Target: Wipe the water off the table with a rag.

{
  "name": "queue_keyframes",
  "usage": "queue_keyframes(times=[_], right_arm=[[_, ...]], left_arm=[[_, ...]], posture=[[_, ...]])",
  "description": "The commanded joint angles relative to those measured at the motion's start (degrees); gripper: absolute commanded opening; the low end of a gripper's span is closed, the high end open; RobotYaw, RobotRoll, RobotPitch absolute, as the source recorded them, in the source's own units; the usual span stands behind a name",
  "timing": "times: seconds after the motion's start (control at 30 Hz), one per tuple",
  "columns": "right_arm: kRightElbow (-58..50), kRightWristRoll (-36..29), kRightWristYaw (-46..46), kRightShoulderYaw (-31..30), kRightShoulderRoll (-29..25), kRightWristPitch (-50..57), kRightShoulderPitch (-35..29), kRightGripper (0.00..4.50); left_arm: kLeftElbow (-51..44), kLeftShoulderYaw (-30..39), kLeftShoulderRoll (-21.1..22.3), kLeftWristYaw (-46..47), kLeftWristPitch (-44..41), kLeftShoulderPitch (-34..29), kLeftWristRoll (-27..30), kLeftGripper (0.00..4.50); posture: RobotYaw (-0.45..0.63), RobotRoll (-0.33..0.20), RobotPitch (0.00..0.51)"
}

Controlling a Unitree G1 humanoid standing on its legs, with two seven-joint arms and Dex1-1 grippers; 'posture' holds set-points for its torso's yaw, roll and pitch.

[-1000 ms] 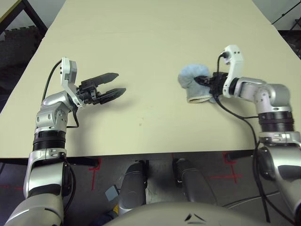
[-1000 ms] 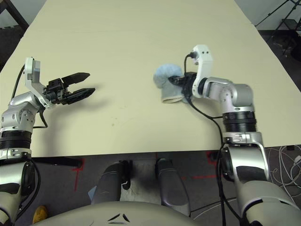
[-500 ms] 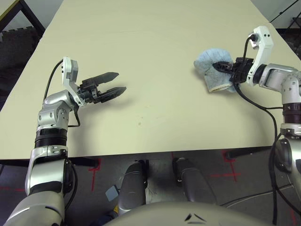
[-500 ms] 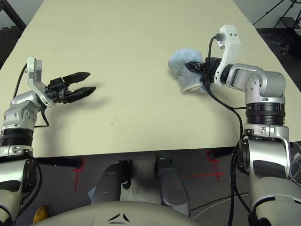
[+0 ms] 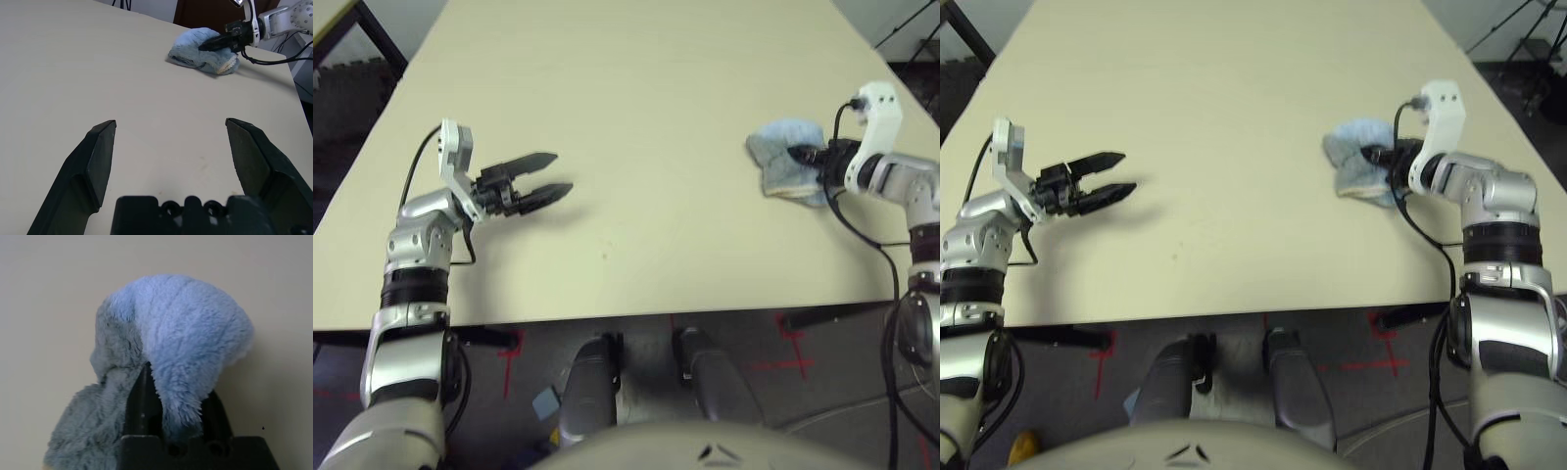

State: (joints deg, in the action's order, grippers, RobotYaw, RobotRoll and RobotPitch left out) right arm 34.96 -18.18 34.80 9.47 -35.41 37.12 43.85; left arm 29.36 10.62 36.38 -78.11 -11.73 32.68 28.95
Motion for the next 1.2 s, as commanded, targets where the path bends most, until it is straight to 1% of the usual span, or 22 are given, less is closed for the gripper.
queue_keyframes(times=[0.03,0.13,0.27,0.4,0.5,0.57,0.73,0.8,0.87,0.97,1.2], right_arm=[[2.15,3.05,-0.79,-1.04,0.29,-5.39,-0.54,1.83],[2.45,6.19,-1.54,-2.34,-0.23,-10.07,-1.05,2.95],[1.64,8.48,-0.83,-3.04,-1.5,-12.62,-0.99,4.46],[1.0,10.37,0.09,-3.65,-3.65,-12.68,-0.27,4.46],[0.27,9.15,0.54,-1.69,-4.64,-12.02,0.5,4.46],[-0.03,7.35,0.6,0.6,-4.93,-11.99,0.9,4.46],[2.86,0.6,0.07,9.63,-3.16,-19.49,1.52,4.46],[4.61,-1.81,-1.91,13.6,-1.92,-23.0,1.55,4.46],[6.02,-2.38,-2.37,15.15,-1.24,-26.68,0.87,4.46],[7.53,-1.85,-2.21,15.34,-0.7,-32.1,-0.65,4.46],[11.33,-2.41,-1.73,16.14,0.31,-39.25,-2.92,4.46]], left_arm=[[-1.55,-0.23,0.78,-0.21,-0.57,-1.23,-0.42,4.5],[-2.18,-0.18,0.88,0.0,-0.93,-1.62,-0.35,4.5],[-2.5,0.01,0.92,0.24,-1.11,-1.77,-0.34,4.5],[-2.13,0.63,0.59,1.38,-0.33,-1.34,-0.34,4.5],[-0.27,2.22,0.7,3.99,1.45,0.01,-0.59,4.5],[1.71,3.74,1.07,6.24,3.32,1.04,-0.8,4.5],[5.46,6.84,1.16,12.7,9.24,2.35,-2.09,4.5],[6.68,8.06,0.52,17.29,11.84,2.74,-3.03,4.5],[8.23,8.82,-0.03,21.94,14.36,3.01,-4.41,4.5],[10.2,10.01,-0.86,29.63,18.06,3.04,-6.28,4.5],[14.64,11.34,-1.96,45.6,24.75,2.4,-11.07,4.5]], posture=[[-0.17,0.0,0.186],[-0.17,0.0,0.188],[-0.17,0.0,0.191],[-0.17,0.0,0.188],[-0.16,0.0,0.179],[-0.15,0.0,0.173],[-0.14,0.0,0.164],[-0.12,0.0,0.158],[-0.11,0.0,0.152],[-0.1,0.0,0.151],[-0.08,0.0,0.168]])
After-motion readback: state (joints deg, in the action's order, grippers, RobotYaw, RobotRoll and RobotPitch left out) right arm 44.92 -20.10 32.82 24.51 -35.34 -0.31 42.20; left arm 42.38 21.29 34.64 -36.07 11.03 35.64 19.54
